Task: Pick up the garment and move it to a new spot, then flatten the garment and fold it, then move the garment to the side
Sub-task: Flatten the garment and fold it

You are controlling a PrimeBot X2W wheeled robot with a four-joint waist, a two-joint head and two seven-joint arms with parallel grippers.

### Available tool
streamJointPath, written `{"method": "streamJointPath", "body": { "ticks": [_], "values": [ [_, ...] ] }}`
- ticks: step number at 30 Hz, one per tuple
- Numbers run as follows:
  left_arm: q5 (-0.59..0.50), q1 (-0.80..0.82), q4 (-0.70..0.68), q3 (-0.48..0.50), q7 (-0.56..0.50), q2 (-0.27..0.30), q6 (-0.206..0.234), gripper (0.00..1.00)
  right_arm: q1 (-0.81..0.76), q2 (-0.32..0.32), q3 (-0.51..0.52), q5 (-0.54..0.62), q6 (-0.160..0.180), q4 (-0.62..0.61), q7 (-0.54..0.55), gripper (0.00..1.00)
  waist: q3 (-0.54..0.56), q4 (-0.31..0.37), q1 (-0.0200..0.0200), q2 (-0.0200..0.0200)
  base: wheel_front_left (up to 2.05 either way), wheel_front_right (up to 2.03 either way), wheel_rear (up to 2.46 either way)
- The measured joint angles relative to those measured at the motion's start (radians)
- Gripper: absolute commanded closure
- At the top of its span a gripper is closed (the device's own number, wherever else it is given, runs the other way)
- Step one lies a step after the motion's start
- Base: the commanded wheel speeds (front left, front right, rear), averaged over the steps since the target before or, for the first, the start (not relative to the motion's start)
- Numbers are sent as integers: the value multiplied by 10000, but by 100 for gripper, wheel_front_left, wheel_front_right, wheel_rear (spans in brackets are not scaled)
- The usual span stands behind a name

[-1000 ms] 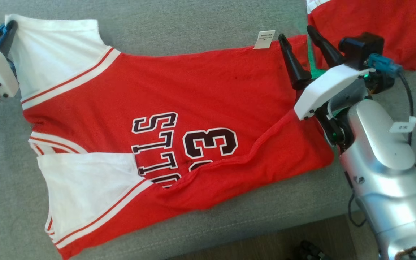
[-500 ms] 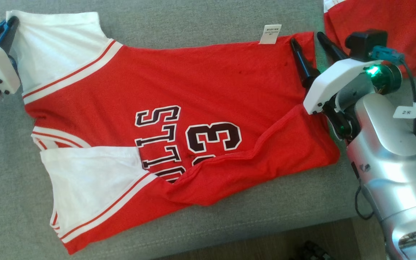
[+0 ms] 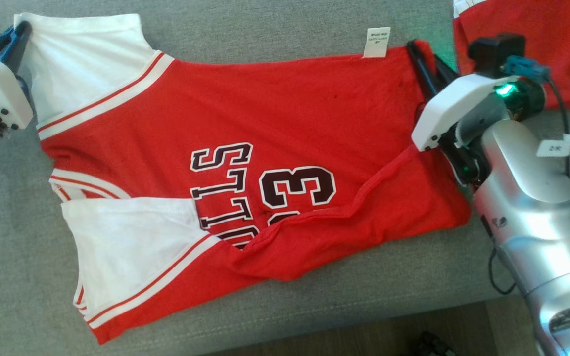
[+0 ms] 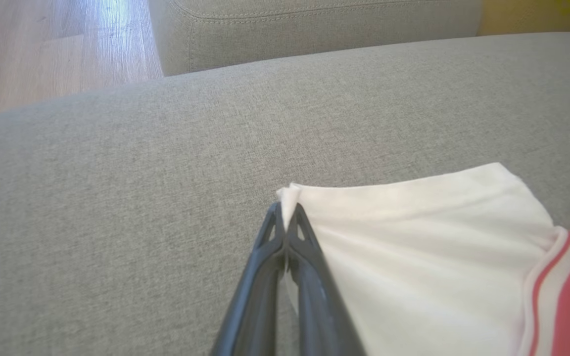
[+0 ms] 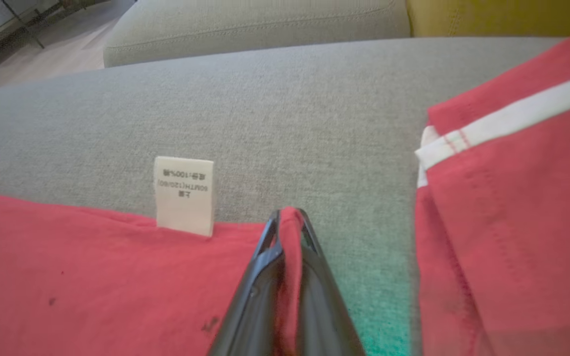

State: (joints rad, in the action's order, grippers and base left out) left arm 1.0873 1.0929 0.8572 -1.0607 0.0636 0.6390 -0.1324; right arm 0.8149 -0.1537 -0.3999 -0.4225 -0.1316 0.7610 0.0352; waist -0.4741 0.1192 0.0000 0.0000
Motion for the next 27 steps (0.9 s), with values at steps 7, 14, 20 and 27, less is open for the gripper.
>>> {"method": "streamJointPath", "body": {
  "ticks": [7,14,20,27],
  "values": [
    [65,238,182,-245,746,-40,0,100,642,-146,-46,82,0,420,-945,100,-19,-73,0,0,0,0,0],
    [52,692,545,-238,1463,-171,0,100,1015,-115,169,420,0,995,-1620,100,-83,-94,0,0,0,0,0],
    [-58,821,849,-196,1772,-372,0,100,1393,86,255,631,0,1584,-2115,100,-79,-109,0,0,0,0,0],
    [-107,769,667,-244,1847,-451,0,100,1388,173,107,629,0,1942,-2405,100,102,-162,0,0,0,0,0]
  ]
}}
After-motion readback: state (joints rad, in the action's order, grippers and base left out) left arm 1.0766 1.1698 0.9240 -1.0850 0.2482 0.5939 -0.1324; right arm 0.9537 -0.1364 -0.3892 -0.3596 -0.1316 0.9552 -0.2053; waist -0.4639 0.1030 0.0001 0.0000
